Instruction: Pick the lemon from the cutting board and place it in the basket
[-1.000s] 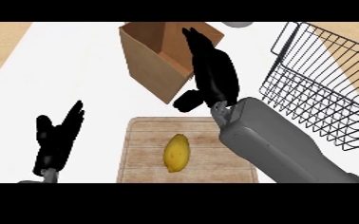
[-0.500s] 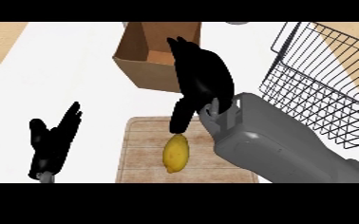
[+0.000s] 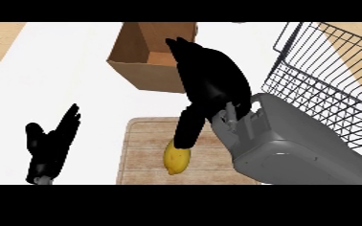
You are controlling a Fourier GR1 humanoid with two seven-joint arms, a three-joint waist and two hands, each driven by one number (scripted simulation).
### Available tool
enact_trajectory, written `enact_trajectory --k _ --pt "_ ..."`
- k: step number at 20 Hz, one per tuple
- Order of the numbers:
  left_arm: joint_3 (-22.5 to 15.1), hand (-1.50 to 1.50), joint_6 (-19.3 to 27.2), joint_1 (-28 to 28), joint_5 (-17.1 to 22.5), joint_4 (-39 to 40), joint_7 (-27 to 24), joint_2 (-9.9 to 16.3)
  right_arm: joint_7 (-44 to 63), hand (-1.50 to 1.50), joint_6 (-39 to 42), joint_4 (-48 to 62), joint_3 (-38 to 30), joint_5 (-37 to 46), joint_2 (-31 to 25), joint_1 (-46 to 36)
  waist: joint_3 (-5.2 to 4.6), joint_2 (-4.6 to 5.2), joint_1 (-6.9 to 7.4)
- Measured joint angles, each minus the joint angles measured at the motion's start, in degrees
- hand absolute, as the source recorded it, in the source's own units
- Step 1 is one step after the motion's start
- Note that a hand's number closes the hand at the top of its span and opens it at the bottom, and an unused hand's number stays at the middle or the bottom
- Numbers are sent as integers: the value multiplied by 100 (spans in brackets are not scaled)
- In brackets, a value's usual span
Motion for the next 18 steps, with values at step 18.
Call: enact_trajectory --k 18 --pt "-31 0 -73 -10 -68 -147 50 -69 106 -150 -255 -93 760 440 133 724 13 104 150"
